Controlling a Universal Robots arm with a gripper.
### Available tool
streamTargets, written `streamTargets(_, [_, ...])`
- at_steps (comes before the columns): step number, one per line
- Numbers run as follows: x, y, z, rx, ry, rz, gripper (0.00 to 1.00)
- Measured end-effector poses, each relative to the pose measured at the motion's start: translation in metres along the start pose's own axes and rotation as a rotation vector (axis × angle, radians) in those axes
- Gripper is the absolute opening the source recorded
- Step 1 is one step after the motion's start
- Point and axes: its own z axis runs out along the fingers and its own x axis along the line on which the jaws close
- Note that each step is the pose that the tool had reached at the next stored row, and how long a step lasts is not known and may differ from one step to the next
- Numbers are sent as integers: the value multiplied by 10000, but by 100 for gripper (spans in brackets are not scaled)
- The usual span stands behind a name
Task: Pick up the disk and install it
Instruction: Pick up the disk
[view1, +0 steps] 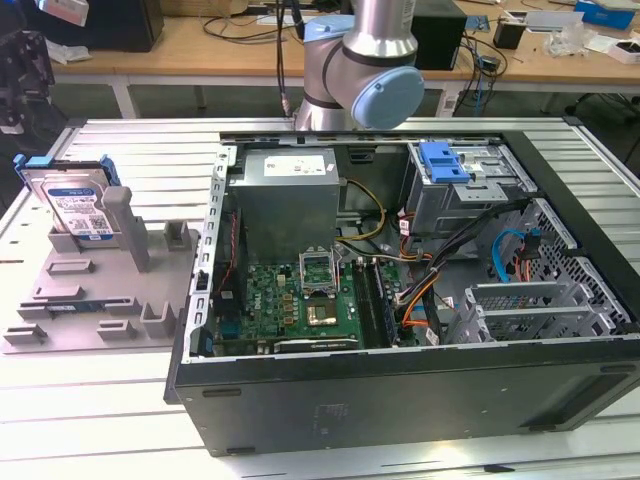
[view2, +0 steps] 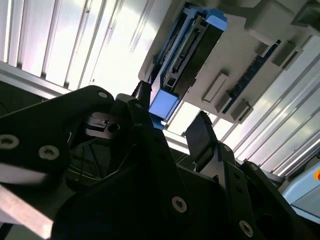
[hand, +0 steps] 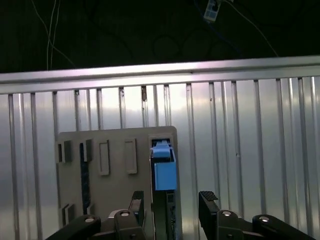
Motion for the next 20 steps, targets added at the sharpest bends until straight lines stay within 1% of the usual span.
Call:
streamTargets(3, [1, 24, 30, 24, 3, -161, 56])
streamTargets(7, [1, 40, 50, 38, 11, -387, 56])
streamTargets(14, [1, 40, 53, 44, 10, -406, 56])
streamTargets(18, [5, 44, 73, 115, 8, -402, 56])
streamTargets(20, [12, 47, 84, 128, 7, -404, 56])
